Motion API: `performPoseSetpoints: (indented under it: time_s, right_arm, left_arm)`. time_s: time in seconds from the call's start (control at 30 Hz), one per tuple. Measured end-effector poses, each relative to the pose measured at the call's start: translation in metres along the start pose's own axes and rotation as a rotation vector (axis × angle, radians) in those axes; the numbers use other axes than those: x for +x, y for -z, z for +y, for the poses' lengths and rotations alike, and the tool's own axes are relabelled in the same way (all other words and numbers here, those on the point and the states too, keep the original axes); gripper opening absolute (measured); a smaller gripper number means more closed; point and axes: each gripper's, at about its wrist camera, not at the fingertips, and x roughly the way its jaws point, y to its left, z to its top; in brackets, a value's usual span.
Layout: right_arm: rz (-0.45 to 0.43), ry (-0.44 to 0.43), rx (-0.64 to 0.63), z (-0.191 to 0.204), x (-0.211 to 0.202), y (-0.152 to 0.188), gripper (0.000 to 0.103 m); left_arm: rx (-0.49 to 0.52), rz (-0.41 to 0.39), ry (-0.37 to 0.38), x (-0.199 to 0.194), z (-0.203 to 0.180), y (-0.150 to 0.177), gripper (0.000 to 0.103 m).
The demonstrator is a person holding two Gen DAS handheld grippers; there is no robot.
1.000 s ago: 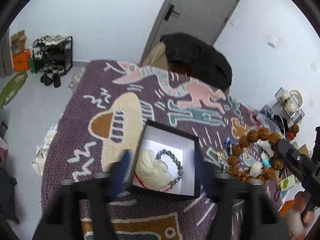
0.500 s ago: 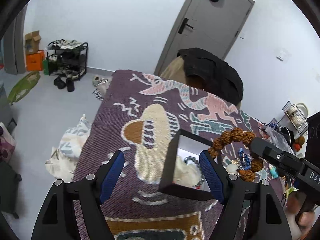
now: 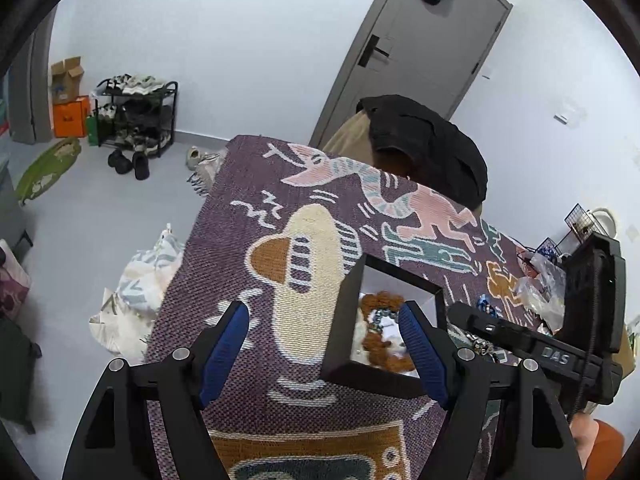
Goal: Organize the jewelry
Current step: 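Lower the brown bead bracelet into the black box and open the right tool, then move the left tool to the silver chain and the right tool to the blue bracelet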
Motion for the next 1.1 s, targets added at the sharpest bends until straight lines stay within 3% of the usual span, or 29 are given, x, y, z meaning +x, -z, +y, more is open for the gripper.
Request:
performPoseSetpoints:
  time_s: [0.6,1.0,1.1]
  right_arm:
    - [-0.130,0.112,0.143,-0.088,-0.085,0.033,0.066]
    - [-0.142,0.186,0.186,-0.123,-0.098,0.044,0.066]
    - [-0.147,0.212,0.215,-0.135,-0.099,0.048,0.066]
  left_arm:
    - [0.118,0.054,0.051,0.023,-0.072,0.014,0.078]
    - [0.182,0.069,0.107,0.035,-0.119,0.021,0.078]
    - [0.203,0.083,0.122,0.040,-0.132,0.024,0.071]
